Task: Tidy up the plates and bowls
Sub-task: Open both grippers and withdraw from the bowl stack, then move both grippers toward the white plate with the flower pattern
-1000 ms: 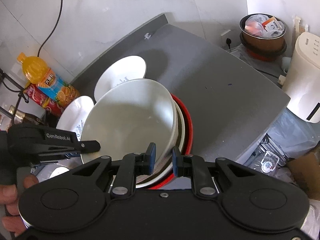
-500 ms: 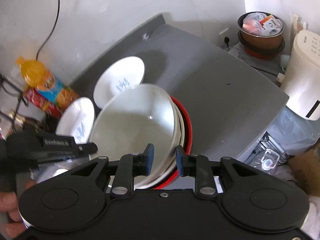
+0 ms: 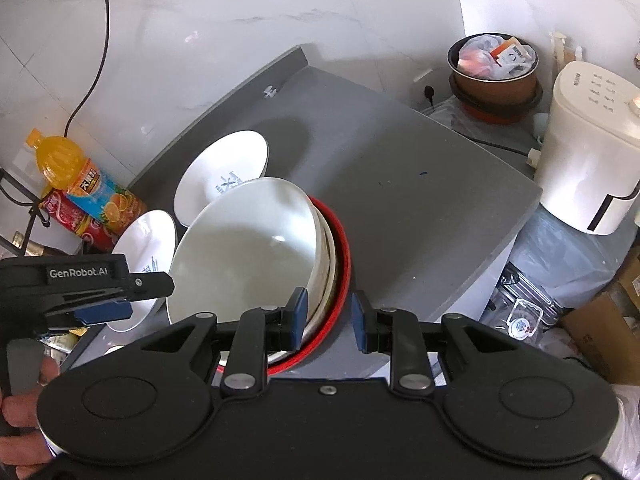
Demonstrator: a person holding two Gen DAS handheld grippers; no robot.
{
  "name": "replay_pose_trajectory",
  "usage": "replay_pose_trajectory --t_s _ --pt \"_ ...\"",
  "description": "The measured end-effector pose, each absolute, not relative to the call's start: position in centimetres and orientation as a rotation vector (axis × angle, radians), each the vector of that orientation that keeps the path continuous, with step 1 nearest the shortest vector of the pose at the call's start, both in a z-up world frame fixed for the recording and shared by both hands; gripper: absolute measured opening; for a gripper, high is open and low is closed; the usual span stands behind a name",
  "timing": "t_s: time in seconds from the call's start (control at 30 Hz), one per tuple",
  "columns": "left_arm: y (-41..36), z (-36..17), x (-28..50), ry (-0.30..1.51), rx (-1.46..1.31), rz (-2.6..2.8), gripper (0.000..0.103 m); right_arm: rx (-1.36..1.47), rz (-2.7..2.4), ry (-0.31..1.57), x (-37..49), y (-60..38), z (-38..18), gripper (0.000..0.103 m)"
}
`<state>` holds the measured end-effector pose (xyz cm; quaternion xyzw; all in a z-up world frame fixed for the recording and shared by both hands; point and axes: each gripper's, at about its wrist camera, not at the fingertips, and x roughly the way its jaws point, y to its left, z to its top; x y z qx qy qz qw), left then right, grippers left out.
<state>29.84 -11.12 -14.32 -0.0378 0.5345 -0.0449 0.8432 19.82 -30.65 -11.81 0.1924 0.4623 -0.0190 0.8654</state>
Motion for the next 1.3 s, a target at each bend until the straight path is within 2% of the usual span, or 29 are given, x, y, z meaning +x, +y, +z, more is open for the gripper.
replay_pose_trajectory --t_s 0.07,0.2,0.27,0.37,0.5,0.6,0.73,0.83,1.3 --pt "-11.0 -14.0 29.5 1.121 -0.086 -0.095 0.064 0.407 -0.036 0.961 19.7 -30.8 -11.4 0.031" --pt "-10.7 -13.2 28.7 1.091 -0.099 -0.080 0.068 0.388 -0.009 0.925 19.6 -31.0 -10.2 0.050" --pt "-10.6 -12.9 28.4 1.082 -0.100 -0.064 0.072 0.372 0.004 0.914 19.5 -31.1 -9.7 0.051" --pt "-10.5 -12.2 27.8 1.061 -0.117 -0.052 0.075 0.365 0.021 0.909 19.3 -31.6 -9.1 0.059" --pt "-10.3 -11.0 26.5 1.017 -0.119 -0.003 0.080 0.336 0.038 0.886 18.8 -31.9 -8.1 0.083" --pt "-9.7 -10.3 25.8 1.000 -0.143 0.040 0.082 0.326 0.050 0.873 18.4 -32.1 -7.6 0.086" --pt "-8.3 -9.3 24.7 0.994 -0.205 0.073 0.082 0.302 0.094 0.853 17.9 -31.8 -6.7 0.099" --pt "-7.6 -8.5 23.6 0.980 -0.196 0.097 0.082 0.306 0.152 0.854 17.7 -31.6 -6.4 0.103" --pt "-1.2 -7.3 18.2 0.975 -0.272 0.314 0.089 0.234 0.357 0.889 17.3 -27.8 -5.3 0.103"
